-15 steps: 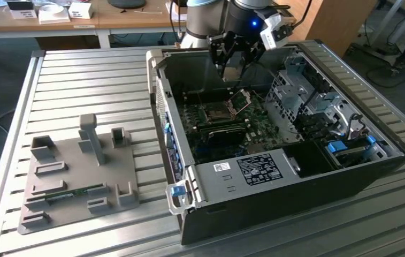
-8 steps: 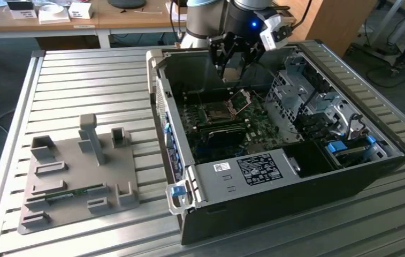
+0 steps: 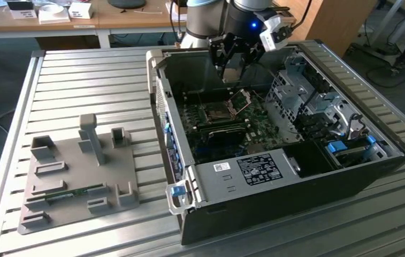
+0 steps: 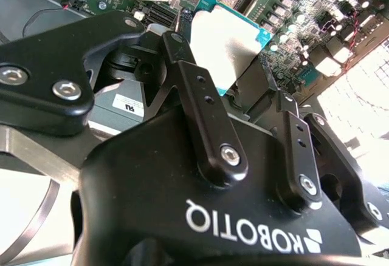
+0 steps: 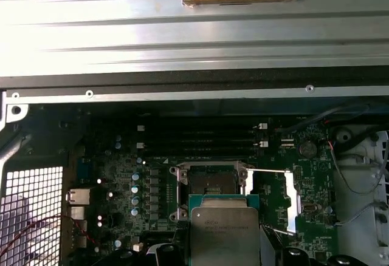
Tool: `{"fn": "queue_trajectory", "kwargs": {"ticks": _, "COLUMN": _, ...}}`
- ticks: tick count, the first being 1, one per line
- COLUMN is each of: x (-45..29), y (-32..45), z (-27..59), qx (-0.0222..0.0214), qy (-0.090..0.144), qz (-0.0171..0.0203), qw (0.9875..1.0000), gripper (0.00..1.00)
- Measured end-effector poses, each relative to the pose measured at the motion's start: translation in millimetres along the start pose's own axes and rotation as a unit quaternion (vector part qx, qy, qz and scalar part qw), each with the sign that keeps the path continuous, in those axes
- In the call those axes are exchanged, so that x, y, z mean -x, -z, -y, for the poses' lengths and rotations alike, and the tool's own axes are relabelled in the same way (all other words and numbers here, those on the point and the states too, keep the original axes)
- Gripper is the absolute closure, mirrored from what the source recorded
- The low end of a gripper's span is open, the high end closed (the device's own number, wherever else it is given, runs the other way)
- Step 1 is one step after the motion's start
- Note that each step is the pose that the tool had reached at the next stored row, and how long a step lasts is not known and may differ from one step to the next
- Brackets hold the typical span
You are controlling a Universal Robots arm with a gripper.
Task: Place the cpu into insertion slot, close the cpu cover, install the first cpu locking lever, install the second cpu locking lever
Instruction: 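Place the cpu into insertion slot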
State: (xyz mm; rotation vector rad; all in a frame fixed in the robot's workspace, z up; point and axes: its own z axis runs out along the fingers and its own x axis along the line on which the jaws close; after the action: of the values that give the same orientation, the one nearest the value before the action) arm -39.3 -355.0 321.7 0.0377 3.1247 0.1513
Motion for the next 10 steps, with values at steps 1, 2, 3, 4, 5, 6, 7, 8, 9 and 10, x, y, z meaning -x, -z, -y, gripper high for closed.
{"fn": "queue_trajectory", "kwargs": {"ticks": 1, "x": 0.0, "y": -0.2, "z": 0.0, "qx": 0.0001, "qy": 0.0, "qz": 0.0, "qw": 1.0, "gripper": 0.46}}
{"fn": "queue_trajectory", "kwargs": {"ticks": 2, "x": 0.0, "y": -0.7, "z": 0.0, "qx": 0.0002, "qy": 0.0, "qz": 0.0001, "qw": 1.0, "gripper": 0.46}}
{"fn": "queue_trajectory", "kwargs": {"ticks": 3, "x": 0.0, "y": -1.3, "z": 0.1, "qx": 0.0002, "qy": 0.0, "qz": 0.0001, "qw": 1.0, "gripper": 0.46}}
{"fn": "queue_trajectory", "kwargs": {"ticks": 4, "x": 0.0, "y": -1.9, "z": 0.2, "qx": 0.0001, "qy": 0.0, "qz": 0.0, "qw": 1.0, "gripper": 0.46}}
{"fn": "queue_trajectory", "kwargs": {"ticks": 5, "x": 0.0, "y": -2.6, "z": 0.2, "qx": 0.0, "qy": 0.0, "qz": 0.0, "qw": 1.0, "gripper": 0.46}}
{"fn": "queue_trajectory", "kwargs": {"ticks": 6, "x": -0.1, "y": -3.2, "z": 0.3, "qx": 0.0001, "qy": 0.0, "qz": 0.0, "qw": 1.0, "gripper": 0.46}}
{"fn": "queue_trajectory", "kwargs": {"ticks": 7, "x": 0.0, "y": -3.6, "z": 0.3, "qx": 0.0, "qy": 0.0, "qz": 0.0, "qw": 1.0, "gripper": 0.46}}
{"fn": "queue_trajectory", "kwargs": {"ticks": 8, "x": -0.1, "y": -3.6, "z": 0.4, "qx": -0.0001, "qy": 0.0, "qz": 0.0, "qw": 1.0, "gripper": 0.46}}
{"fn": "queue_trajectory", "kwargs": {"ticks": 9, "x": -0.1, "y": -3.6, "z": 0.4, "qx": -0.0001, "qy": 0.0, "qz": -0.0001, "qw": 1.0, "gripper": 0.46}}
{"fn": "queue_trajectory", "kwargs": {"ticks": 10, "x": -0.1, "y": -3.7, "z": 0.4, "qx": -0.0001, "qy": 0.0, "qz": -0.0001, "qw": 1.0, "gripper": 0.46}}
